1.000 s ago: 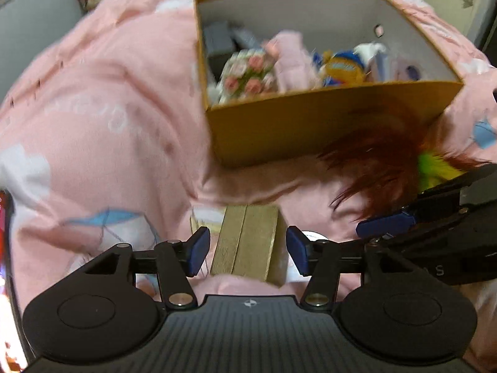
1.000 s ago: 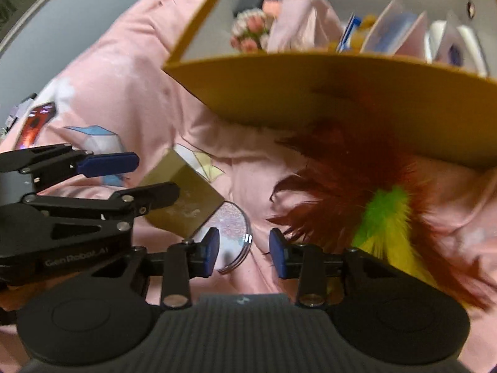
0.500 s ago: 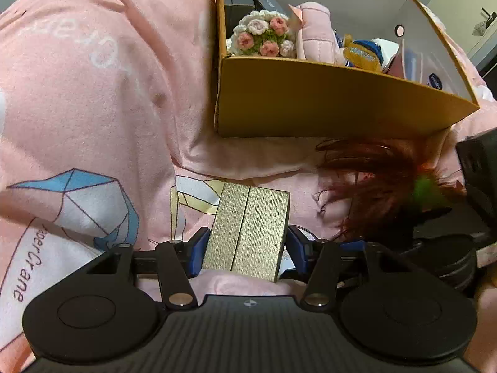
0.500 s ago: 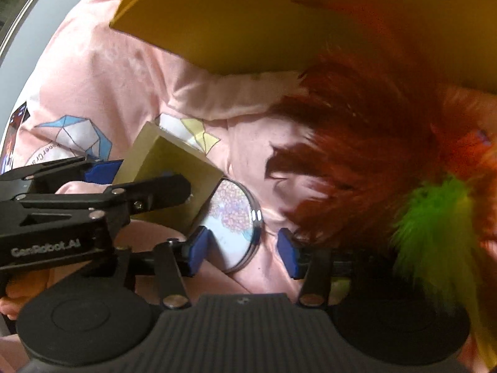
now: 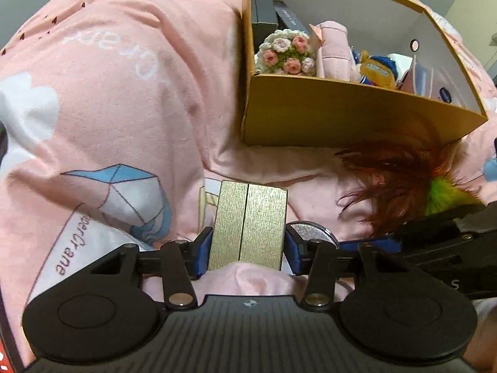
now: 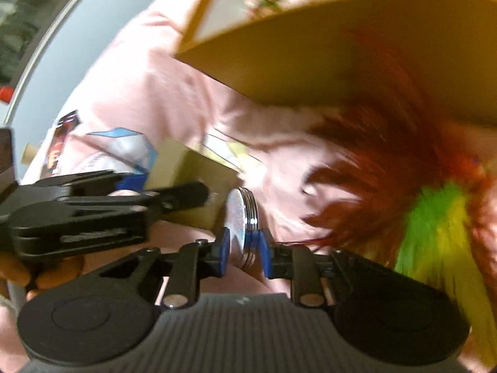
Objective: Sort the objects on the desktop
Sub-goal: 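Grasp the gold box with the left tool while the right tool grasps the round mirror compact, then lift the gold box and mirror compact up over the orange box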
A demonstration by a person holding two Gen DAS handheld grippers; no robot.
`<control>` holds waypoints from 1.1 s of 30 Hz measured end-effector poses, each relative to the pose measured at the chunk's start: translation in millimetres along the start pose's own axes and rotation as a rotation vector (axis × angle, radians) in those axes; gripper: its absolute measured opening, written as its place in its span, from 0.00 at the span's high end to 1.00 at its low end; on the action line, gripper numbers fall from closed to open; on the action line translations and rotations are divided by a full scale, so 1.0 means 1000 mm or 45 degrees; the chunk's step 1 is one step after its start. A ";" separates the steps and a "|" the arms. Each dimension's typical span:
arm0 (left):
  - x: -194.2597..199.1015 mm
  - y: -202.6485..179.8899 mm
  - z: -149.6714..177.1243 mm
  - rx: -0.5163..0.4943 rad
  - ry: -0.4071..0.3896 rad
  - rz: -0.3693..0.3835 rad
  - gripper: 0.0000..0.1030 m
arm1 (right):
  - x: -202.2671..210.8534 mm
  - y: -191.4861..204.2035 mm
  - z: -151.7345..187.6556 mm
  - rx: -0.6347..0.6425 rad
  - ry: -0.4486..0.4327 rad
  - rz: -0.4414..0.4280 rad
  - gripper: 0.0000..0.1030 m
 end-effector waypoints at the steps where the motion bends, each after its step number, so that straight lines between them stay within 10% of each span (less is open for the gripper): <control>1: -0.001 0.001 0.001 0.001 0.004 -0.006 0.47 | -0.002 0.000 -0.001 0.002 0.009 0.007 0.77; 11: -0.005 0.002 0.003 0.004 -0.002 -0.034 0.47 | -0.006 -0.002 0.004 -0.029 0.019 0.018 0.84; 33: 0.085 -0.027 -0.040 -0.071 -0.335 0.129 0.48 | 0.104 0.011 -0.028 0.027 -0.405 0.059 0.86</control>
Point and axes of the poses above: each gripper's, at about its wrist camera, not at the fingertips, and x roughly against the way its jaws point, y to its left, z to its underside, the point moved 2 cm from there along -x, roughly the way its jaws point, and after that the axes turned 1 degree about -x, right-handed, at the moved point
